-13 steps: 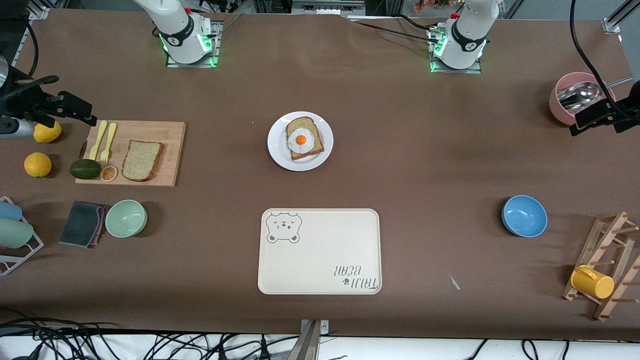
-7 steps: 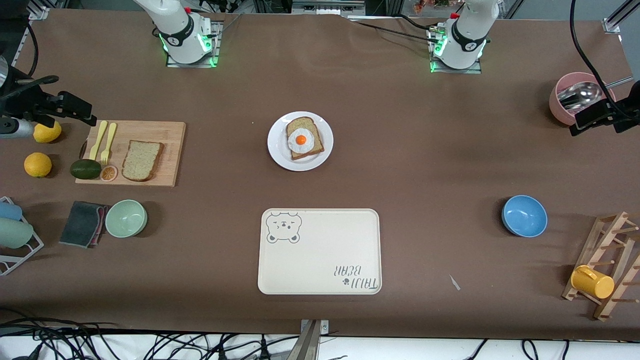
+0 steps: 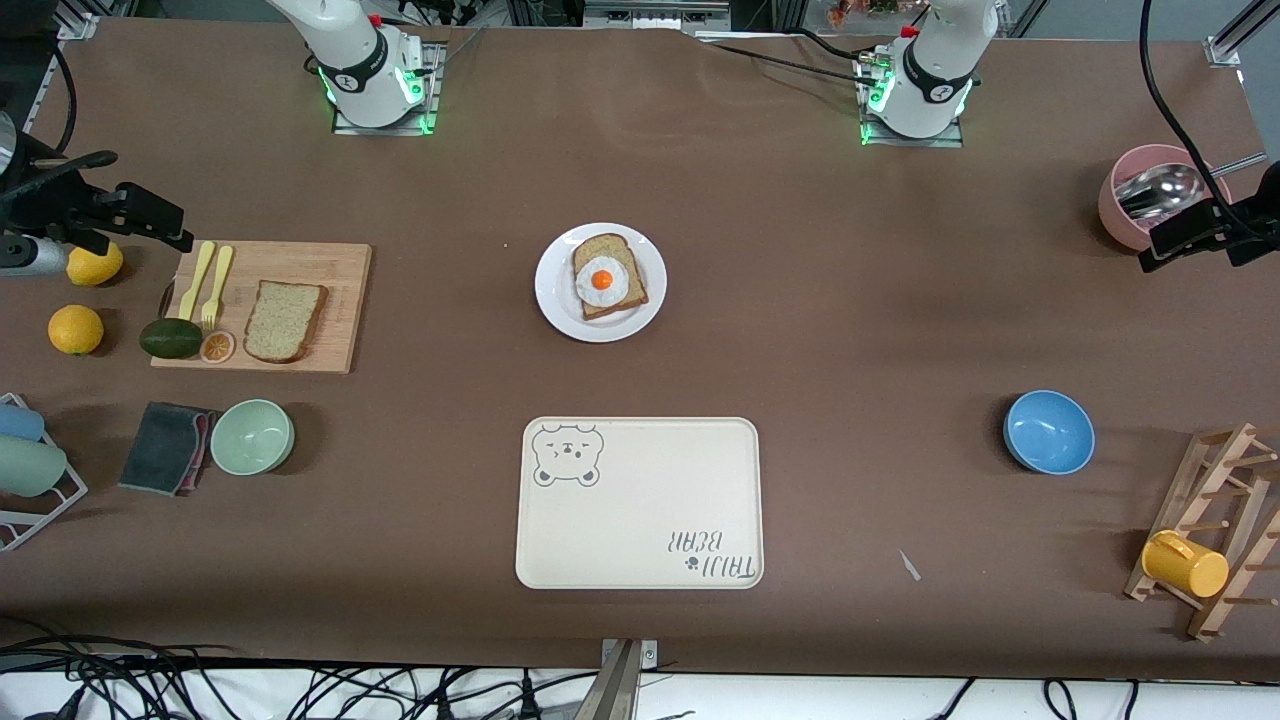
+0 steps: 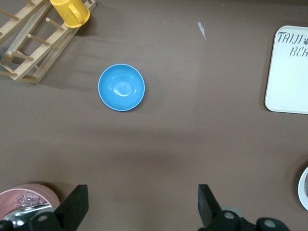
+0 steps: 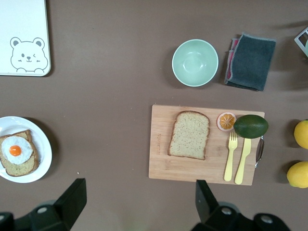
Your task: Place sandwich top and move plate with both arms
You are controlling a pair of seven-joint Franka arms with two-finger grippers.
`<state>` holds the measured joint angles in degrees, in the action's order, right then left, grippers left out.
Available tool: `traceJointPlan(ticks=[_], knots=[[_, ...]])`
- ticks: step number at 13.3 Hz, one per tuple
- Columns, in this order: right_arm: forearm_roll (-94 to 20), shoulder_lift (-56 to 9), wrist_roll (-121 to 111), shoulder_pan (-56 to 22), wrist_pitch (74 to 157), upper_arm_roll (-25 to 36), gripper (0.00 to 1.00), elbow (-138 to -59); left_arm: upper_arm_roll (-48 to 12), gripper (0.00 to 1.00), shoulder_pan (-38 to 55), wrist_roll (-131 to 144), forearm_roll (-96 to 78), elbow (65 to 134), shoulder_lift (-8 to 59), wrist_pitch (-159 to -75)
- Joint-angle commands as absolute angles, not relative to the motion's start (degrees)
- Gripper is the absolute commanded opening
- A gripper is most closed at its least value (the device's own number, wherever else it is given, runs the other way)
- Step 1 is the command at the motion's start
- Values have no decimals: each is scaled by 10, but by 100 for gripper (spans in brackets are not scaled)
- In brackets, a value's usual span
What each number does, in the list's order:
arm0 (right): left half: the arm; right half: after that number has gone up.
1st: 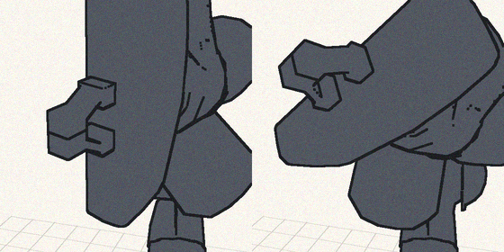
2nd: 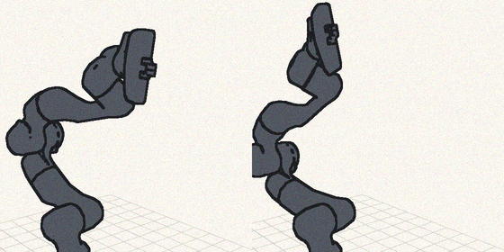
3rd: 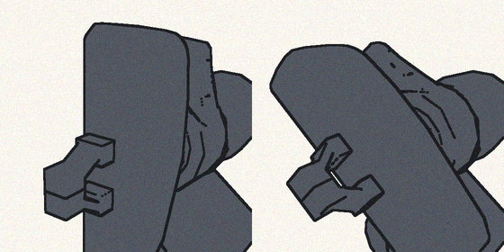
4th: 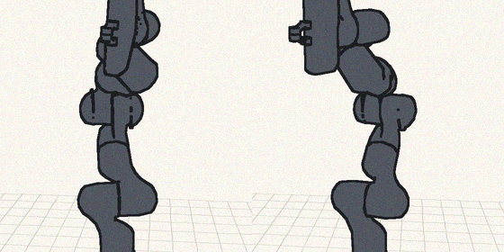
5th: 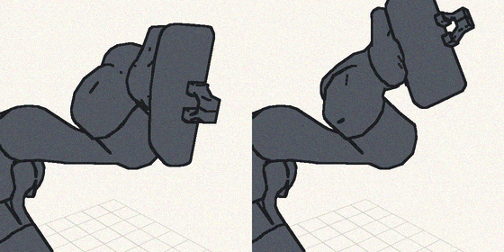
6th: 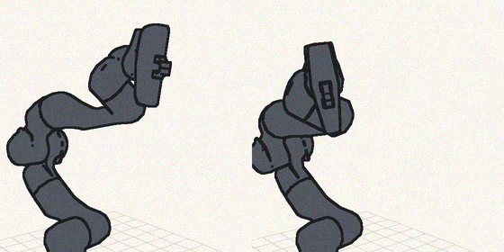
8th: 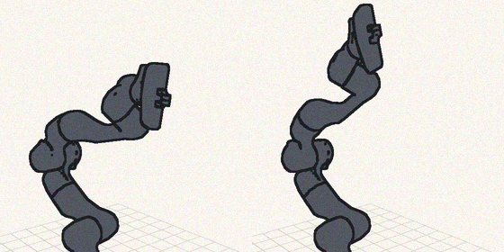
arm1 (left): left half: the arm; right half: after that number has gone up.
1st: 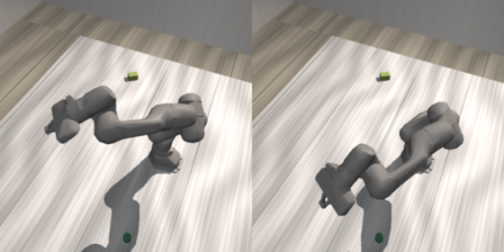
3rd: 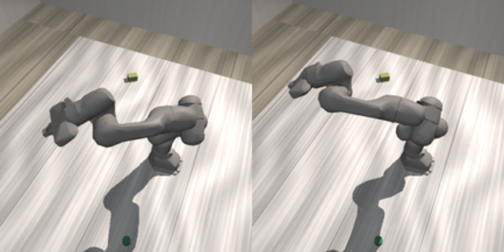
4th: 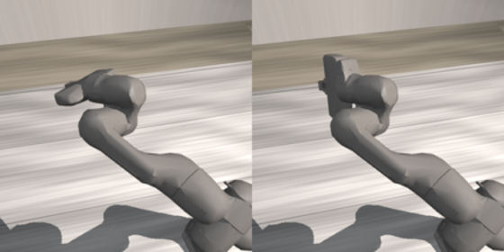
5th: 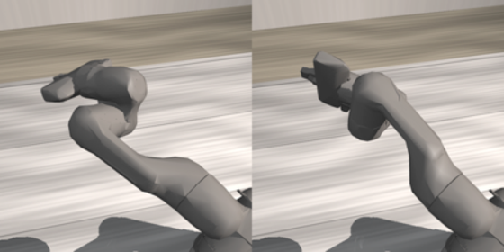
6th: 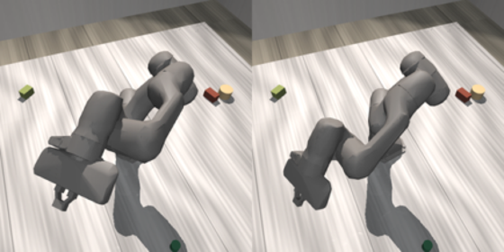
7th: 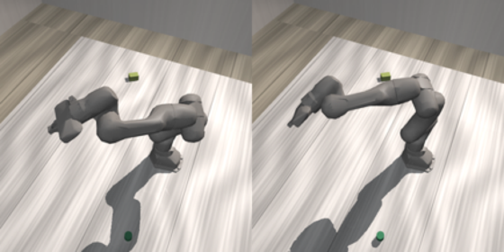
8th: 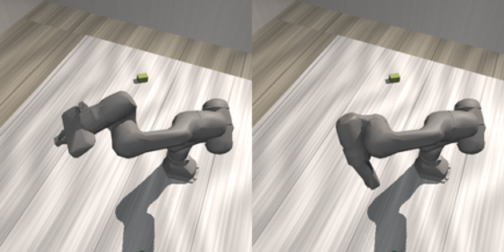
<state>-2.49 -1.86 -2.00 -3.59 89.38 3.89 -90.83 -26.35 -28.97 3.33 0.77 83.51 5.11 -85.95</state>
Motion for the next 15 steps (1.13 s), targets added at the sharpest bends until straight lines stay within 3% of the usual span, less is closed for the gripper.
traceJointPlan(ticks=[1,15], knots=[[-18,-11,-20,-29,888,34,100,-910,-265,100,-291,40,-4,835,50,-861],[-12,-21,-18,-33,889,32,100,-908,-267,100,-290,39,-4,838,53,-862]])
